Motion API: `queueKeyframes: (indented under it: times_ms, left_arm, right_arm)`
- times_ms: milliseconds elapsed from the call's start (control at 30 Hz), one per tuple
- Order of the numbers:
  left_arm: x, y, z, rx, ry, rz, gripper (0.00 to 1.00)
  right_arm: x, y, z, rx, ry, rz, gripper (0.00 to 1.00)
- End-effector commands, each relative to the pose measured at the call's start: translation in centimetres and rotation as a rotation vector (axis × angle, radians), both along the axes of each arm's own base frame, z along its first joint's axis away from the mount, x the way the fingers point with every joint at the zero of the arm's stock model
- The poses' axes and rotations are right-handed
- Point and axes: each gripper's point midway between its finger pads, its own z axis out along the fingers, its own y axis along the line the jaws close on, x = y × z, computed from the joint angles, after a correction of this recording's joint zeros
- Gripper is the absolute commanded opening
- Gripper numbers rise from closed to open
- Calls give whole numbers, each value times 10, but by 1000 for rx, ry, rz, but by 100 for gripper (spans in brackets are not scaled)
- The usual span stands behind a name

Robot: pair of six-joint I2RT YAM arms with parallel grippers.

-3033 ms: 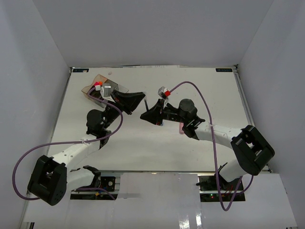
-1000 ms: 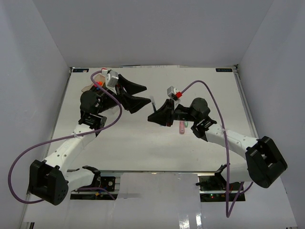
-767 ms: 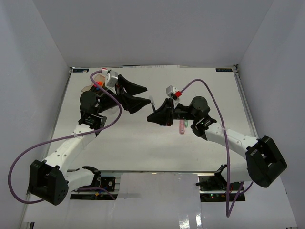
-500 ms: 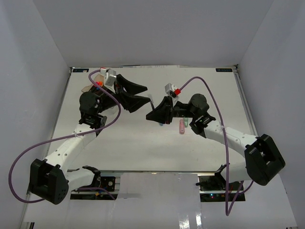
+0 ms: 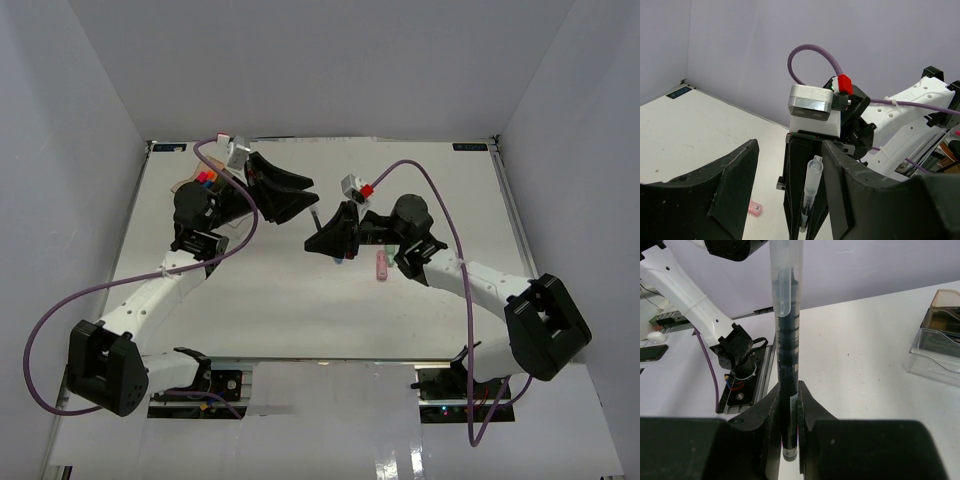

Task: Sort the stationery into containers
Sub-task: Close the pen cap on the pen.

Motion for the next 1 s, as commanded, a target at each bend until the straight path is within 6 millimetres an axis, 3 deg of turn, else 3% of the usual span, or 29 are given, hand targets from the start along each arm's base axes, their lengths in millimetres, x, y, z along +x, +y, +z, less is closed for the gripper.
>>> queueKeyframes:
  times_ms: [0,433,800,967]
  left_arm:
    - [1,-1,15,-8,-26,12,63]
    - [0,-5,8,22,-21,-2,58]
    - [-1,-9,2,41,-6,-22,30]
    - [-5,-14,-8,66,6,-36,18]
  right_arm:
    - [0,3,21,44,-70,25,8]
    - [1,4,18,50,-68,28,8]
    - [-1,4,19,57,-68,29,8]
    - [0,2,29,79,-87,16,8]
